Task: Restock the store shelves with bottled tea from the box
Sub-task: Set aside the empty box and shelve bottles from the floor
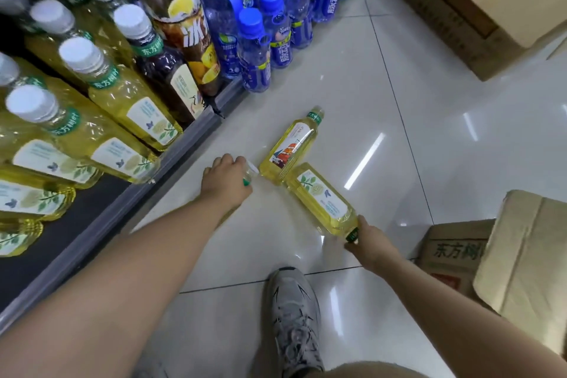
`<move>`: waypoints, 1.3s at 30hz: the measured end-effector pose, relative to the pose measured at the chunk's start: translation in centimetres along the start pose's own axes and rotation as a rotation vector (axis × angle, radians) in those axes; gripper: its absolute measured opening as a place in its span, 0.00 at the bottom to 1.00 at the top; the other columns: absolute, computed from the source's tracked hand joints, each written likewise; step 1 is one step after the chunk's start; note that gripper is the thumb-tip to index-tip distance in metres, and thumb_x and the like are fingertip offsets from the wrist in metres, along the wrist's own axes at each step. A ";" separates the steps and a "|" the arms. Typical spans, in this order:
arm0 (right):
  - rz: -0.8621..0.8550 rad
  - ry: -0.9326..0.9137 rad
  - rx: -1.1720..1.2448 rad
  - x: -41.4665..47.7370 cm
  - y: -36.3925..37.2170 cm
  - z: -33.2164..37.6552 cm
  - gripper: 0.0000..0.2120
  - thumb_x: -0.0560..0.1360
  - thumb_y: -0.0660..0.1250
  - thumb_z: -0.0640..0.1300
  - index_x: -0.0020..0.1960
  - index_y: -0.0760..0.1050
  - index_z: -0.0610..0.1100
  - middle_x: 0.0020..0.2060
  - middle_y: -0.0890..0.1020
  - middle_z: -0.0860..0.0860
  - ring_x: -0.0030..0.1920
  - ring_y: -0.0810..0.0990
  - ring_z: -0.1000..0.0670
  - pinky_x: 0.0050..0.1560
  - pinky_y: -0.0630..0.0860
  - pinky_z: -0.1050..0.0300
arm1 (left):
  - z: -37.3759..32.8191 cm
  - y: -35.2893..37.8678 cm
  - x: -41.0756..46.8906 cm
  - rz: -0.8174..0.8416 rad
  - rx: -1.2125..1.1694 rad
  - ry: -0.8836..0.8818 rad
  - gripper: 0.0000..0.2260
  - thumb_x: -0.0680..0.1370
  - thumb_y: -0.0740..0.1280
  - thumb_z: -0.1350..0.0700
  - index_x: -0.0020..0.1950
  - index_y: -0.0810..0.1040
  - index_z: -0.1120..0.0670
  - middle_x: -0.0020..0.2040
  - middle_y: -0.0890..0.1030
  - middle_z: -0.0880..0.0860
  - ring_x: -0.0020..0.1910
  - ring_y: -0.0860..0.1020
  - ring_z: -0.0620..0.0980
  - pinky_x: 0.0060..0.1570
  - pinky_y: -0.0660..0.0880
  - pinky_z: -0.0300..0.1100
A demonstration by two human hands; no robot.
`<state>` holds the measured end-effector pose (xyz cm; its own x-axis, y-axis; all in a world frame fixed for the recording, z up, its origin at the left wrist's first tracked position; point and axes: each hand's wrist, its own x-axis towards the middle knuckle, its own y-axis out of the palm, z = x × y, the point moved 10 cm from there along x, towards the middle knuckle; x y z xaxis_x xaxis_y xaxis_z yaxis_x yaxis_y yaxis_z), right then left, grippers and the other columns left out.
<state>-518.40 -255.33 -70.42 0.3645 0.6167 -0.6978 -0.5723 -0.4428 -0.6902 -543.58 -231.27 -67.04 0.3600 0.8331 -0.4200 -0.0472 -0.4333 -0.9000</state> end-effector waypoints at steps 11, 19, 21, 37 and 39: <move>-0.314 -0.380 -0.192 -5.9 -11.6 13.4 0.19 0.77 0.64 0.56 0.62 0.72 0.45 0.49 0.79 0.40 0.50 0.78 0.37 0.47 0.74 0.50 | 6.1 -6.3 -11.0 -0.103 -0.246 -0.122 0.22 0.78 0.68 0.46 0.70 0.69 0.49 0.63 0.76 0.56 0.61 0.76 0.60 0.55 0.77 0.51; -0.156 -0.599 -0.429 -8.9 -11.2 26.2 0.18 0.73 0.68 0.56 0.56 0.75 0.46 0.48 0.80 0.44 0.53 0.77 0.40 0.51 0.76 0.50 | 14.6 -7.0 -17.5 -0.069 -0.346 -0.252 0.15 0.76 0.73 0.47 0.54 0.75 0.55 0.56 0.79 0.58 0.56 0.78 0.59 0.50 0.76 0.48; -0.140 -0.629 -0.442 -10.3 -11.2 28.6 0.18 0.73 0.68 0.58 0.56 0.75 0.47 0.46 0.79 0.47 0.51 0.76 0.42 0.51 0.75 0.51 | 15.0 -6.8 -18.5 -0.050 -0.352 -0.256 0.15 0.76 0.73 0.48 0.53 0.74 0.56 0.54 0.79 0.58 0.55 0.78 0.59 0.45 0.72 0.46; -0.346 -0.758 -0.589 -25.5 -13.9 46.6 0.23 0.72 0.65 0.61 0.31 0.70 0.42 0.30 0.74 0.47 0.34 0.74 0.45 0.31 0.68 0.56 | 22.9 -15.5 -30.7 -0.213 -0.404 -0.367 0.16 0.74 0.74 0.48 0.52 0.74 0.56 0.49 0.77 0.57 0.49 0.78 0.58 0.42 0.75 0.45; -0.351 -0.749 -0.565 -27.0 -14.0 48.1 0.22 0.72 0.64 0.60 0.32 0.71 0.42 0.29 0.75 0.47 0.33 0.74 0.46 0.30 0.67 0.57 | 24.4 -17.6 -32.2 -0.257 -0.411 -0.389 0.16 0.74 0.74 0.47 0.53 0.75 0.57 0.48 0.76 0.56 0.49 0.79 0.57 0.41 0.74 0.44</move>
<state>-555.59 -234.45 -32.73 -0.2225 0.9366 -0.2707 -0.0169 -0.2813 -0.9595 -577.05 -242.08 -40.47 -0.0578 0.9590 -0.2774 0.3864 -0.2347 -0.8920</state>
